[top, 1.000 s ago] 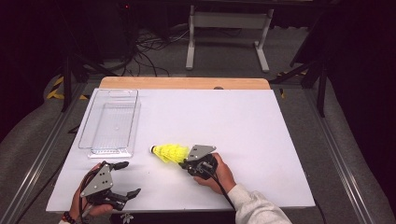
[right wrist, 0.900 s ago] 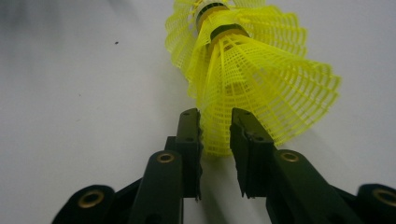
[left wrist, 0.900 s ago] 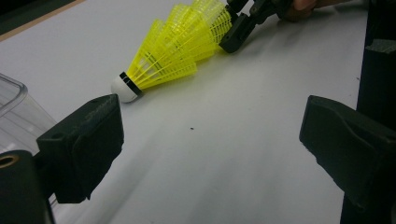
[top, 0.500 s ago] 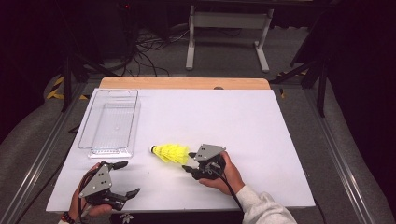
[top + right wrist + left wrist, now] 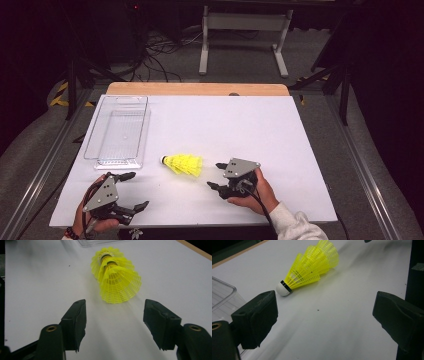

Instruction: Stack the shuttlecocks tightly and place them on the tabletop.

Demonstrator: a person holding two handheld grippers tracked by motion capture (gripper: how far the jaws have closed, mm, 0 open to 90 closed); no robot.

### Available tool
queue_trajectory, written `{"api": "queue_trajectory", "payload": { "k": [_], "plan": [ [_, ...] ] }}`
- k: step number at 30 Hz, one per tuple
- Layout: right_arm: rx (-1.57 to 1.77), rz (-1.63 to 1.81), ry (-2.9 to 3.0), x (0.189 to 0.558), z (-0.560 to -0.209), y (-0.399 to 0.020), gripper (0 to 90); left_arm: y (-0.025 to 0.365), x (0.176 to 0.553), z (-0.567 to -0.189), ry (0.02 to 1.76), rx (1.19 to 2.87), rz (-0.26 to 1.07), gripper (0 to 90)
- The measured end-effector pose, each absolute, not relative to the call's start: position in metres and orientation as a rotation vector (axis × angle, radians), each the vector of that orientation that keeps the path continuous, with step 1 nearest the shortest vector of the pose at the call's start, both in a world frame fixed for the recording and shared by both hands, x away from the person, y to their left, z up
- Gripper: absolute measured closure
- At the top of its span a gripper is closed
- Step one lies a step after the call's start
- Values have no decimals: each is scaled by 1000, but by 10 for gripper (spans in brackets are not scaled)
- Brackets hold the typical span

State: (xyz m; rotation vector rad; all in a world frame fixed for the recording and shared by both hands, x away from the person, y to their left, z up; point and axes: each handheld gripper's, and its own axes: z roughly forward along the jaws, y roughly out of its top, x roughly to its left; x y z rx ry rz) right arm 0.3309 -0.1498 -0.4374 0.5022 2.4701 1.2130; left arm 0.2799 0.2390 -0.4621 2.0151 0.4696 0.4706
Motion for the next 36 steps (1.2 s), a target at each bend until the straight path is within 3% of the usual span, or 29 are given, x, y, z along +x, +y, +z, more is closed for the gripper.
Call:
{"api": "queue_trajectory", "payload": {
  "k": [6,19,36],
  "plan": [
    [550,1200,2424,323,-438,-172,246,238,282,-462,470,2011,472,70],
    [632,1193,2303,313,-437,-211,209,238,285,-463,477,2013,469,70],
    [678,1222,2260,321,-438,-212,144,244,281,-464,486,2006,472,69]
  ]
}}
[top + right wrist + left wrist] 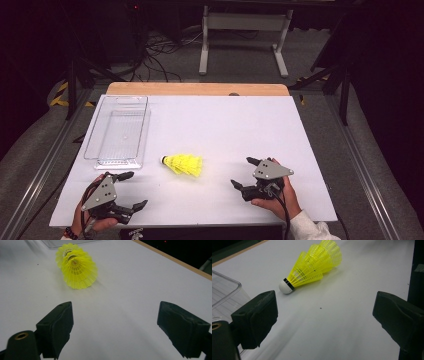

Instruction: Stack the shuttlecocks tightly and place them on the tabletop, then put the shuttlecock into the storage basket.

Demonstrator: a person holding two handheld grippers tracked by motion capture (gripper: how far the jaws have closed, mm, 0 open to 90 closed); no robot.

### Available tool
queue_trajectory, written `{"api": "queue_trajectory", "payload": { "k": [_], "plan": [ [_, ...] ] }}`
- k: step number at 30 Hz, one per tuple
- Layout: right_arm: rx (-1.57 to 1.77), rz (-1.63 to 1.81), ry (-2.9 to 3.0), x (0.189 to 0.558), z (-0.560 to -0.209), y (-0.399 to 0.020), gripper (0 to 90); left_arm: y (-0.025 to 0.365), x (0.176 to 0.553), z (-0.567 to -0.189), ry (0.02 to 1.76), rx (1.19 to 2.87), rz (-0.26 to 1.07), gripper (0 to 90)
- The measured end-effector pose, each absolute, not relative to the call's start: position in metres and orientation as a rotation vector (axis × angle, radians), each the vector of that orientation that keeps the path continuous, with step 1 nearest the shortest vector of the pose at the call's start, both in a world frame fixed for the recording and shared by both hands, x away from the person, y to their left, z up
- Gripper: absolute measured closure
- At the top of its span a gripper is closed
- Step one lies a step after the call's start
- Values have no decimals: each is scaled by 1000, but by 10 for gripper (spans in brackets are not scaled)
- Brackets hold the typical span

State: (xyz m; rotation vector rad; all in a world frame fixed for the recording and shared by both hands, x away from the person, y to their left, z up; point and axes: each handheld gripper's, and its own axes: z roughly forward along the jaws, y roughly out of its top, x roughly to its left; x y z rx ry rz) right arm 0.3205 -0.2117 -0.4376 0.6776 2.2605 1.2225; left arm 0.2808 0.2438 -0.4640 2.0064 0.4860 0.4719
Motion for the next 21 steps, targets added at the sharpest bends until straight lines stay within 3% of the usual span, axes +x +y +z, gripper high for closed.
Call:
{"api": "queue_trajectory", "payload": {
  "k": [21],
  "plan": [
    [668,1188,2324,325,-442,-197,147,240,284,-464,483,2009,469,68]
  ]
}}
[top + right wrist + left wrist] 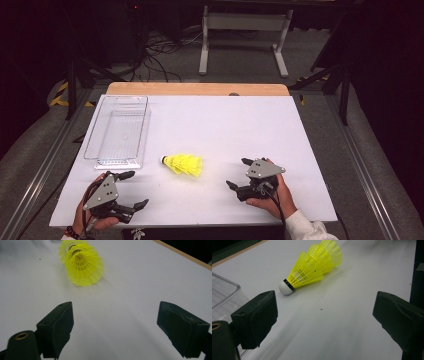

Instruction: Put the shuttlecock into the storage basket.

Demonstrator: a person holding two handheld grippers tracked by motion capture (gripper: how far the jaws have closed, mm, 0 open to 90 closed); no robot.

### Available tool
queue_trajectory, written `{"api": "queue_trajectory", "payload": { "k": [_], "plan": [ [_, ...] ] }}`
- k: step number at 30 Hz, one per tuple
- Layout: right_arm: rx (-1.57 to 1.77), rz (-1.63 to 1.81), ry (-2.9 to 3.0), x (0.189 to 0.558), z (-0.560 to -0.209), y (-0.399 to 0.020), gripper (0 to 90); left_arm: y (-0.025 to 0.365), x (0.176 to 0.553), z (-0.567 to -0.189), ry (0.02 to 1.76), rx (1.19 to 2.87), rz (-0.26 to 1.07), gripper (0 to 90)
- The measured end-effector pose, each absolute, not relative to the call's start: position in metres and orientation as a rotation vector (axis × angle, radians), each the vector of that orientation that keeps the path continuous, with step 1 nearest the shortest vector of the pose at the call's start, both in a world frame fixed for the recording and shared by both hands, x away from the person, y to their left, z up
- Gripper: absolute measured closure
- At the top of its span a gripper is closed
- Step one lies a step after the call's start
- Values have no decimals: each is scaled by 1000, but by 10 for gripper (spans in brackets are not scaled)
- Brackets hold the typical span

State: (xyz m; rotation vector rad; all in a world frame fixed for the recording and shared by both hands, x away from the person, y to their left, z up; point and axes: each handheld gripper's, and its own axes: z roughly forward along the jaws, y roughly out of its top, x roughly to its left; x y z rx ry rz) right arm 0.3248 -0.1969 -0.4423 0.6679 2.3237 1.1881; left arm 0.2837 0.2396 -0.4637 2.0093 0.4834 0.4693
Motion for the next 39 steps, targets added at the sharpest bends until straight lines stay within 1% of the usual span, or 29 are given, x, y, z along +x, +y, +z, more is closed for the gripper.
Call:
{"api": "queue_trajectory", "payload": {
  "k": [9,12,16,26,31,36,39],
  "plan": [
    [669,1214,2387,333,-447,-177,134,238,283,-463,473,2020,471,67],
    [642,1213,2430,336,-450,-165,171,238,283,-464,471,2026,468,69],
    [618,1224,2493,340,-453,-150,195,237,282,-464,470,2023,469,69],
    [569,1199,2614,350,-462,-104,205,238,279,-463,466,2024,474,68],
    [578,1205,2623,354,-465,-94,213,238,280,-463,465,2025,473,68],
    [566,1183,2647,355,-471,-82,255,238,280,-463,461,2025,476,68],
    [572,1190,2640,355,-471,-76,265,237,280,-463,460,2025,472,68]
  ]
}}
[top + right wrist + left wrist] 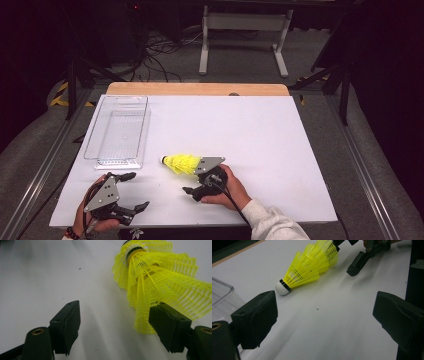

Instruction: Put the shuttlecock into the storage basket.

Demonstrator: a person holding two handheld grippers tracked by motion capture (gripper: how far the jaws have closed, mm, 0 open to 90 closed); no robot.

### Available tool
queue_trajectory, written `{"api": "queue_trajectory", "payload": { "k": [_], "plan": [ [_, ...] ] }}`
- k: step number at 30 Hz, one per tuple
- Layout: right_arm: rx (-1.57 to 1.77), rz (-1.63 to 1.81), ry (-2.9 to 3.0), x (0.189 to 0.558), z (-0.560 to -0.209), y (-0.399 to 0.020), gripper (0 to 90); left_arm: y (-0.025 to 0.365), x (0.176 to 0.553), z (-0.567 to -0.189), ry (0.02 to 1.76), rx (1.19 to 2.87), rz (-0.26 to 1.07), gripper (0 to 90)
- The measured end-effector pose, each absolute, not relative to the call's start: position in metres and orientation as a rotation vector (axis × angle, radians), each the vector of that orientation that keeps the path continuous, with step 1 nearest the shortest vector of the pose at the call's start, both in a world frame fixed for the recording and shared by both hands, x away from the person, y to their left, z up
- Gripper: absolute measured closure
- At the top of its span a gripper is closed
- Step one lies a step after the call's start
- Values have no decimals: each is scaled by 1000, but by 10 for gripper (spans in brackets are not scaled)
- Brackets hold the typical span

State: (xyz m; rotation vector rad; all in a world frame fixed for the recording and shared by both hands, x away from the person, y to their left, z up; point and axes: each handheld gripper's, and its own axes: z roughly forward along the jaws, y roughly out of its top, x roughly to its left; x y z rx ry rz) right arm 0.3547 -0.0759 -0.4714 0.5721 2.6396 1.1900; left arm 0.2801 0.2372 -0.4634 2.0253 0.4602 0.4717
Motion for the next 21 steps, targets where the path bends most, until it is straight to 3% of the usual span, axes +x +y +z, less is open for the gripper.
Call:
{"api": "queue_trajectory", "payload": {
  "k": [21],
  "plan": [
    [776,1282,2539,368,-471,-46,356,235,280,-464,449,2033,453,69]
  ]
}}
